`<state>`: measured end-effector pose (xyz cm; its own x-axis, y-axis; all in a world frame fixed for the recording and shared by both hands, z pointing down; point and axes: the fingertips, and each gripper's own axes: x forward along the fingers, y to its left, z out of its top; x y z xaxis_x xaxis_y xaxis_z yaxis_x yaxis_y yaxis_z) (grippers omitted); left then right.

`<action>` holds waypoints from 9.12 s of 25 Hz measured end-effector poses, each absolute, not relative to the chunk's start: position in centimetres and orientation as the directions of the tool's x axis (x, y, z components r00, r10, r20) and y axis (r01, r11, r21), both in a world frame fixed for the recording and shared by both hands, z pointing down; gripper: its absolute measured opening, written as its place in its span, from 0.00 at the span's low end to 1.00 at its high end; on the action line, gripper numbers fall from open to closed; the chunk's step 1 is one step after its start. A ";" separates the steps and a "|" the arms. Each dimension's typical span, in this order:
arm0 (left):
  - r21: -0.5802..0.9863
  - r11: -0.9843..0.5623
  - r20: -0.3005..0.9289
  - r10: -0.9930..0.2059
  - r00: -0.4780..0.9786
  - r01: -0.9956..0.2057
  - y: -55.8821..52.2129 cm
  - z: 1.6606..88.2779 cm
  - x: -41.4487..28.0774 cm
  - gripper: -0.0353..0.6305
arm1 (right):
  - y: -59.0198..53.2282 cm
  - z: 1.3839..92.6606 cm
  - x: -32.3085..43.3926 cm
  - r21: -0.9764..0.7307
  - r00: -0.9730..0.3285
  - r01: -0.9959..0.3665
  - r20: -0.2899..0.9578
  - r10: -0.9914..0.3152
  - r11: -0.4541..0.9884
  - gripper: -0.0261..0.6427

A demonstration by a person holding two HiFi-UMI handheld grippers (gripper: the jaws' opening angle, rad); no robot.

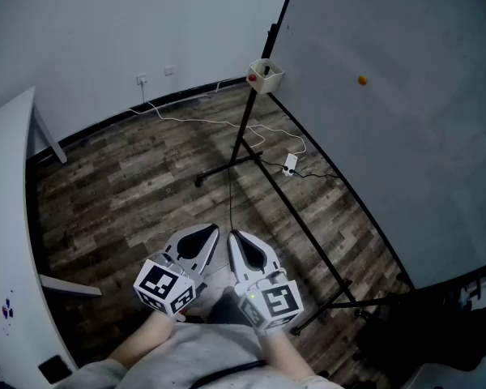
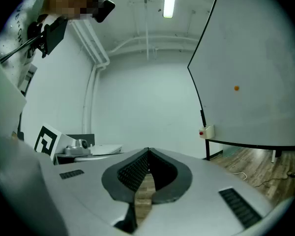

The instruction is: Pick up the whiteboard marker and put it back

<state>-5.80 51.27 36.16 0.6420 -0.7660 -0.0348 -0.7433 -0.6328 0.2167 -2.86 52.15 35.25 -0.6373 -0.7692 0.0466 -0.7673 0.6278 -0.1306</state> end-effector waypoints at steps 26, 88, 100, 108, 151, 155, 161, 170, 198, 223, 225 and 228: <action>0.249 -0.636 -0.028 -0.758 0.651 -0.730 42.6 37.6 -7.0 0.08 | 43.1 36.7 -3.5 -0.130 -0.592 -0.803 0.061 -0.804 0.581 0.07; 0.222 -0.712 0.001 -0.683 0.730 -0.666 -11.6 39.8 2.9 0.08 | -10.2 37.3 4.3 0.019 -0.552 -0.833 0.041 -0.833 0.553 0.07; 0.232 -0.743 0.013 -0.644 0.765 -0.628 -16.5 40.2 3.2 0.08 | -15.7 36.9 5.2 0.044 -0.505 -0.861 0.038 -0.862 0.507 0.17; 0.235 -0.753 0.010 -0.630 0.777 -0.614 -18.1 40.4 3.1 0.08 | -17.5 36.8 5.2 0.073 -0.483 -0.872 0.032 -0.875 0.484 0.19; 0.226 -0.738 -0.026 -0.657 0.753 -0.636 -17.0 38.4 0.9 0.08 | -17.3 32.2 5.4 0.066 -0.524 -0.850 -0.020 -0.851 0.522 0.15; 0.227 -0.741 -0.037 -0.654 0.755 -0.631 -16.8 38.3 1.1 0.08 | -16.8 31.1 5.7 0.056 -0.531 -0.847 -0.046 -0.846 0.529 0.15; 0.226 -0.742 -0.038 -0.654 0.756 -0.631 -16.6 38.2 1.3 0.08 | -16.5 30.2 6.3 0.056 -0.526 -0.850 -0.058 -0.848 0.524 0.15; 0.212 -0.745 -0.054 -0.655 0.753 -0.633 -16.5 37.7 1.2 0.08 | -16.0 28.7 6.2 0.058 -0.527 -0.850 -0.083 -0.846 0.524 0.15; 0.186 -0.756 -0.087 -0.649 0.756 -0.628 -16.6 36.4 0.9 0.08 | -15.6 26.9 6.3 0.075 -0.510 -0.860 -0.116 -0.852 0.504 0.15; 0.206 -0.773 -0.066 -0.623 0.780 -0.600 -18.5 37.4 1.0 0.08 | -17.5 28.8 6.3 0.049 -0.483 -0.876 -0.078 -0.872 0.481 0.15; 0.216 -0.775 -0.063 -0.618 0.783 -0.594 -18.8 37.7 1.3 0.08 | -17.8 29.6 6.5 0.038 -0.480 -0.877 -0.067 -0.874 0.479 0.15; 0.230 -0.772 -0.047 -0.616 0.786 -0.592 -19.0 38.2 1.4 0.08 | -18.1 30.6 6.6 0.020 -0.478 -0.879 -0.047 -0.877 0.477 0.15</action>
